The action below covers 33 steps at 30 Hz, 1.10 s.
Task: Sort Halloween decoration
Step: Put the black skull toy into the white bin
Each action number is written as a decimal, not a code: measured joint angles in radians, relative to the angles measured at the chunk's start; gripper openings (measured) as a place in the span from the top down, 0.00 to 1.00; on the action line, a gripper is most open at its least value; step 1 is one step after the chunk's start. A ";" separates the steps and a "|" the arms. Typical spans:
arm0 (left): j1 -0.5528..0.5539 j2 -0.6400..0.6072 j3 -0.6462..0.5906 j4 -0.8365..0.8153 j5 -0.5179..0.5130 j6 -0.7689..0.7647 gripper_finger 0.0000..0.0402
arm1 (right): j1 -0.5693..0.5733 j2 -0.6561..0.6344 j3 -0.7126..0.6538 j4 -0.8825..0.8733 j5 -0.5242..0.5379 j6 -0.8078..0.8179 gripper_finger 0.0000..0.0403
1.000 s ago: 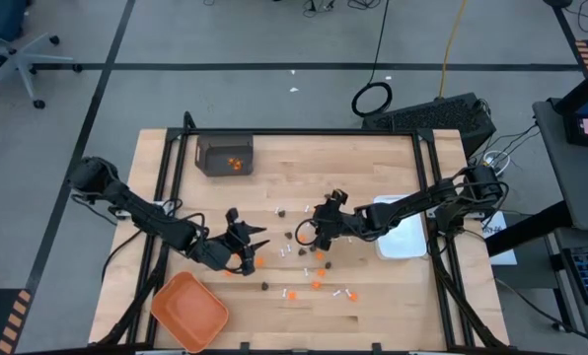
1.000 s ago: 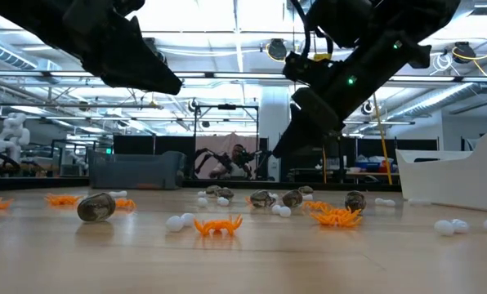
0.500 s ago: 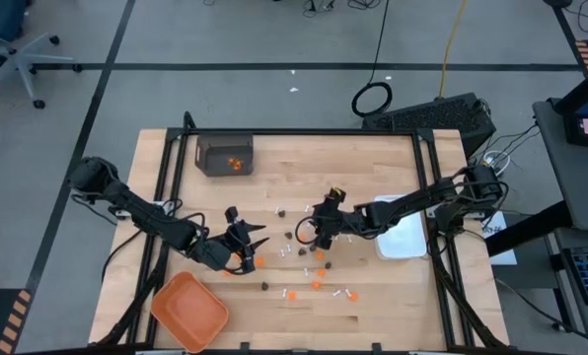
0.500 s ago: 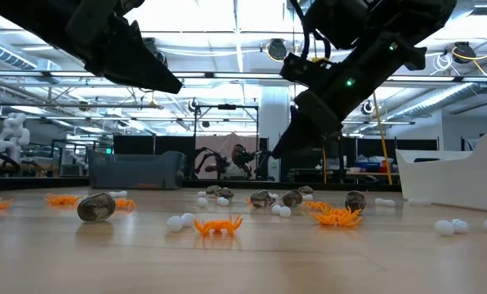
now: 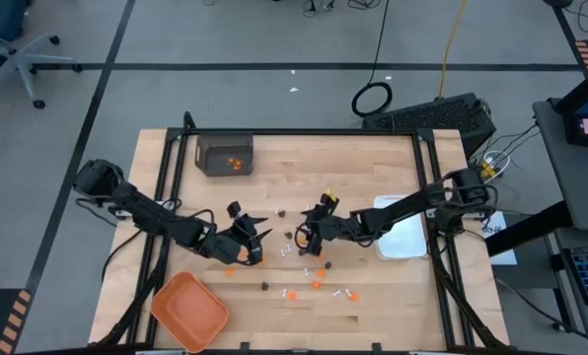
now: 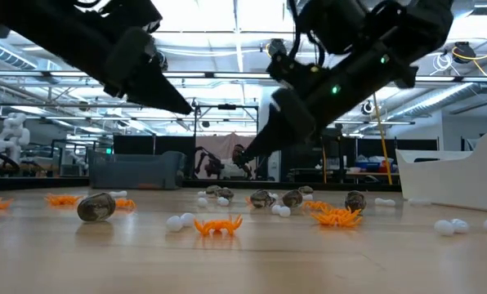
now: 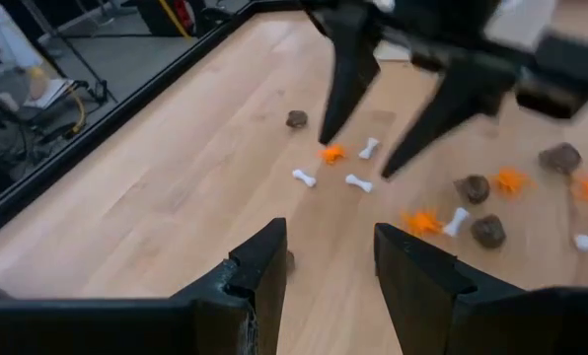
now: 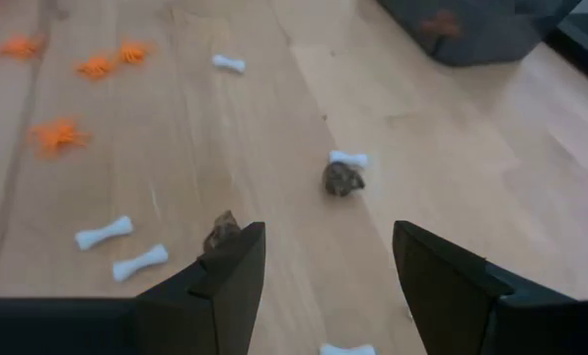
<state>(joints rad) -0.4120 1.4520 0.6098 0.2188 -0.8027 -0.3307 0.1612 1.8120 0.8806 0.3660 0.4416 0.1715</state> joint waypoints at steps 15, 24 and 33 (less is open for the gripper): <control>0.108 0.001 0.000 0.020 0.132 -0.051 0.62 | 0.024 0.053 0.000 0.027 -0.001 0.010 0.48; 0.127 0.014 0.001 0.028 0.185 -0.055 0.62 | 0.044 0.053 0.000 0.033 -0.001 0.025 0.48; 0.162 0.085 0.001 0.088 0.289 -0.028 0.58 | 0.063 0.053 0.000 0.105 -0.001 0.006 0.48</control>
<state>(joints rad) -0.2499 1.5372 0.6109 0.3064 -0.5137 -0.3588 0.2242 1.8652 0.8806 0.4713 0.4404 0.1775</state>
